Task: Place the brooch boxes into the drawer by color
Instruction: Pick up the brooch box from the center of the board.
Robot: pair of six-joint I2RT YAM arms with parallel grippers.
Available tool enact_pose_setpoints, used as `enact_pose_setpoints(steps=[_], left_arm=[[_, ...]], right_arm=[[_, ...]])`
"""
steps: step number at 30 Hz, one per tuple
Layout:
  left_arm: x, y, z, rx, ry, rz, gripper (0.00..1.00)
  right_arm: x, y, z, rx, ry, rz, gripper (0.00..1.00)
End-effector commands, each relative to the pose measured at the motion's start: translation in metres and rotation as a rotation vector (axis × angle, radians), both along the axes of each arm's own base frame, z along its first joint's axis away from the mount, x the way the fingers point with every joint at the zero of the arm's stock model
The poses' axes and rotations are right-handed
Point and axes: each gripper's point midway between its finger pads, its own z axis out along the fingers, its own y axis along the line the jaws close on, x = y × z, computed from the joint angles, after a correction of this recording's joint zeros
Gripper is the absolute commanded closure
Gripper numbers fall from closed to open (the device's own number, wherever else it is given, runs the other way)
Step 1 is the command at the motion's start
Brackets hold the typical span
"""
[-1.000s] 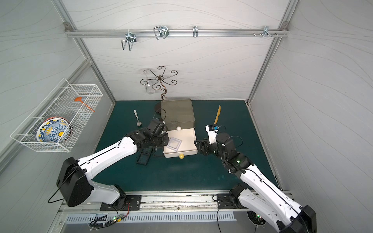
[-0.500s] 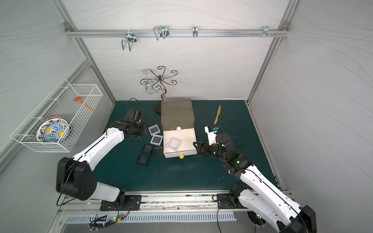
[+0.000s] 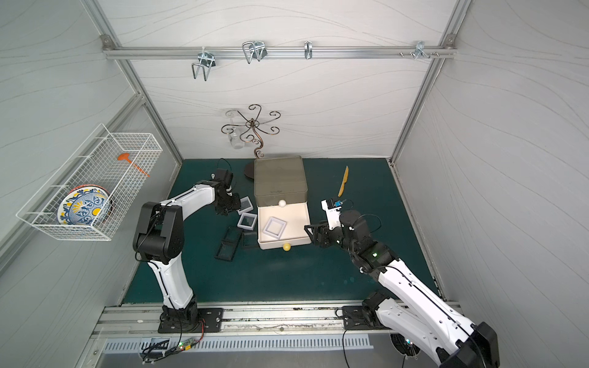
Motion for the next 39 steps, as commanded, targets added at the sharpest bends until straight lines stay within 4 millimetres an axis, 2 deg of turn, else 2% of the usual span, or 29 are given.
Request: enact_pose_setpoints(steps=[1,4,8,11,24,27,29,33,36,39], left_arm=[[0.025,-0.007,0.009,-0.027,-0.063,-0.008,0.57],[0.030,-0.010,0.002,-0.037,-0.051,-0.011,0.58],[0.030,-0.010,-0.003,-0.040,-0.040,-0.004,0.73],[0.027,-0.009,-0.007,-0.032,-0.030,-0.005,0.80],[0.020,-0.006,-0.022,-0.016,0.012,-0.017,0.88],[0.019,-0.005,-0.023,-0.012,0.016,-0.018,0.85],[0.018,-0.004,-0.025,-0.009,0.028,-0.020,0.87],[0.018,-0.004,-0.021,-0.009,0.012,-0.018,0.99],[0.019,-0.002,-0.014,-0.003,-0.006,-0.015,1.00],[0.019,0.001,0.003,0.006,-0.050,-0.007,1.00]], right_arm=[[0.001,0.000,0.010,-0.012,-0.020,0.014,0.26],[0.002,0.001,0.010,-0.017,-0.021,0.014,0.25],[0.003,0.002,0.007,-0.024,-0.014,0.015,0.26],[0.004,0.002,0.005,-0.027,-0.013,0.016,0.25],[0.004,0.002,-0.001,-0.039,0.000,0.017,0.25],[0.003,0.001,-0.001,-0.039,-0.002,0.014,0.25],[0.003,0.000,-0.001,-0.041,-0.002,0.012,0.25],[0.003,0.000,-0.001,-0.036,-0.001,0.009,0.25],[0.003,0.000,-0.001,-0.036,0.000,0.009,0.25],[0.003,0.000,0.000,-0.034,-0.003,0.007,0.25]])
